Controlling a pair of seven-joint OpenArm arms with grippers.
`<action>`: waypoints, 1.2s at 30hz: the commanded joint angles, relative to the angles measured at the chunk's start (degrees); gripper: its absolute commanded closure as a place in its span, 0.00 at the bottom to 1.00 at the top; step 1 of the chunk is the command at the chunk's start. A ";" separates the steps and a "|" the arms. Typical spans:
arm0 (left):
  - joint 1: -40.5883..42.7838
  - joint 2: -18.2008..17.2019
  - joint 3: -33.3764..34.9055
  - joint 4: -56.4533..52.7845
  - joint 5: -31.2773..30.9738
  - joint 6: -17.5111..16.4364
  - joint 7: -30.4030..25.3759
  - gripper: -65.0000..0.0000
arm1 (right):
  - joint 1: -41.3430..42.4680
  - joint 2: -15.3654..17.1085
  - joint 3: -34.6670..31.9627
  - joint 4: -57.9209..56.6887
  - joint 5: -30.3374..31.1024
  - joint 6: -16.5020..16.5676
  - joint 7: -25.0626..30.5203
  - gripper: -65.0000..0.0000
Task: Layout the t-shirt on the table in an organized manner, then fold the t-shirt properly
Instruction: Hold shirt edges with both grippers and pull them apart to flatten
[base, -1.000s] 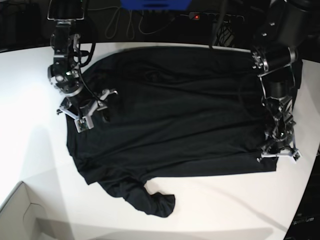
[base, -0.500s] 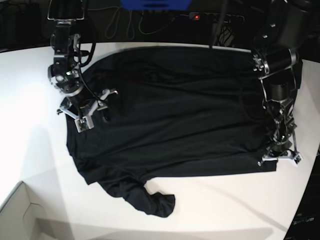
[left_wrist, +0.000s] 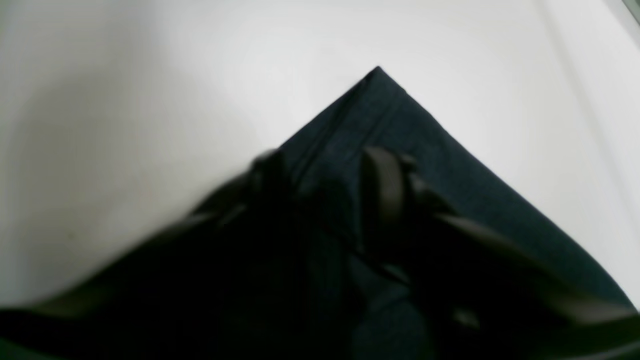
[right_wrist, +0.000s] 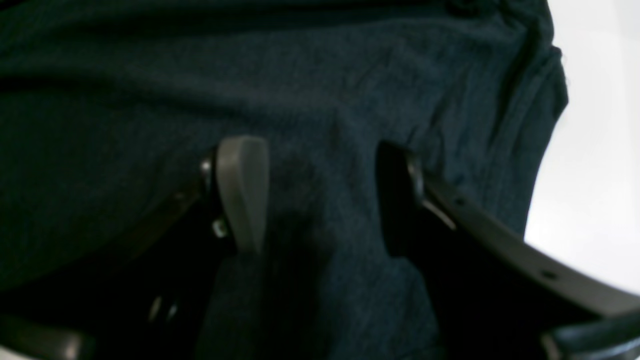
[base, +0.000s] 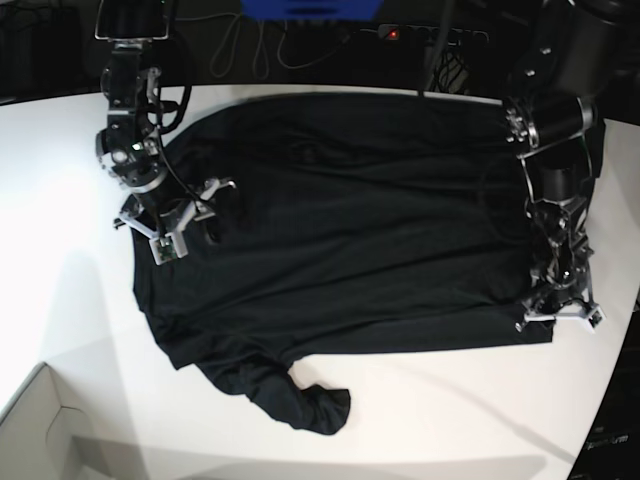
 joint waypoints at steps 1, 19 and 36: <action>-1.79 -0.83 -0.08 0.97 0.06 0.15 -1.22 0.50 | 0.73 0.05 0.12 0.89 0.65 -0.09 1.53 0.47; -1.70 -0.75 0.01 0.97 0.06 -0.03 -1.40 0.87 | 0.29 0.05 0.12 0.89 0.65 -0.09 1.53 0.47; -2.23 0.40 0.27 10.29 0.06 0.32 -1.14 1.00 | 0.47 -0.03 -0.06 0.89 0.65 -0.09 1.53 0.47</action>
